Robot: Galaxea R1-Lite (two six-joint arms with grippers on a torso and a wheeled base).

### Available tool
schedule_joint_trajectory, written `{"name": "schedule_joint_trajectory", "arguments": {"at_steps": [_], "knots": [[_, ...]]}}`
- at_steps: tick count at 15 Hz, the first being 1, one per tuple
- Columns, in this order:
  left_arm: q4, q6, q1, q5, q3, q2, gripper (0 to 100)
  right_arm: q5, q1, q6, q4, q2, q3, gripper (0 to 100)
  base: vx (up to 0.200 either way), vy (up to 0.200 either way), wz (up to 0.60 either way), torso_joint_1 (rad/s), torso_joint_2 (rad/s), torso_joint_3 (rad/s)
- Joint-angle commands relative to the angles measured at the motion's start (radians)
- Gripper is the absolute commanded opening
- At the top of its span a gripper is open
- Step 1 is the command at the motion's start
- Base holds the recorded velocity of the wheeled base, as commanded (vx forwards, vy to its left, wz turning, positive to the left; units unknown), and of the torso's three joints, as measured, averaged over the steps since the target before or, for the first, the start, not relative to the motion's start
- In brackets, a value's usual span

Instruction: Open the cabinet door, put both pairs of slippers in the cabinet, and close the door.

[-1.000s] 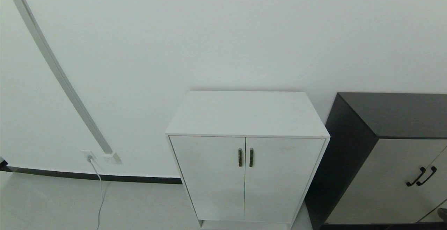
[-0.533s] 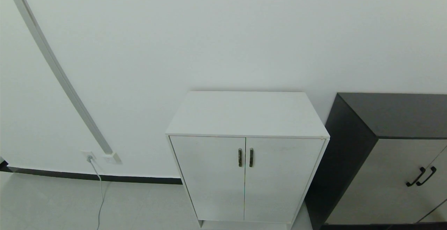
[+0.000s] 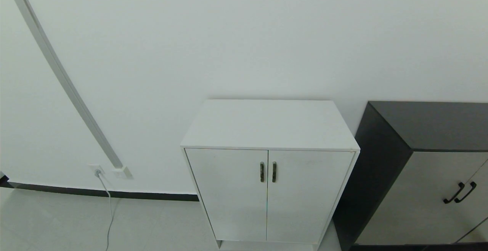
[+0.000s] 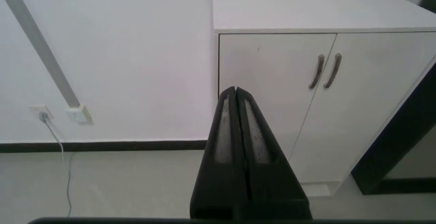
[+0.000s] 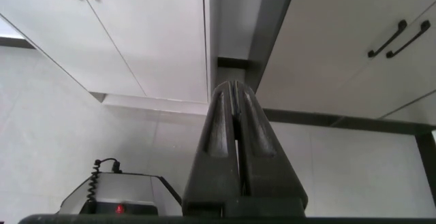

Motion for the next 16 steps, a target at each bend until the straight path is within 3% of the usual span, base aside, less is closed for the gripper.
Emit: {"name": "schedule_joint_trajectory", "arguments": {"at_steps": [1, 9, 16], "knots": [[0.000, 0.000, 0.001, 0.000, 0.000, 0.000, 0, 0.000, 0.002, -0.001, 0.000, -0.018, 0.003, 0, 0.000, 0.000, 0.00, 0.000, 0.00, 0.000], [0.000, 0.000, 0.001, 0.000, 0.000, 0.002, 0, 0.018, 0.034, 0.022, -0.001, -0.096, 0.030, 0, 0.000, 0.000, 0.00, 0.000, 0.00, 0.000], [0.000, 0.000, -0.001, 0.000, 0.000, 0.000, 0, 0.018, -0.075, 0.022, -0.001, -0.309, 0.030, 0, 0.000, 0.000, 0.00, 0.000, 0.00, 0.000]]}}
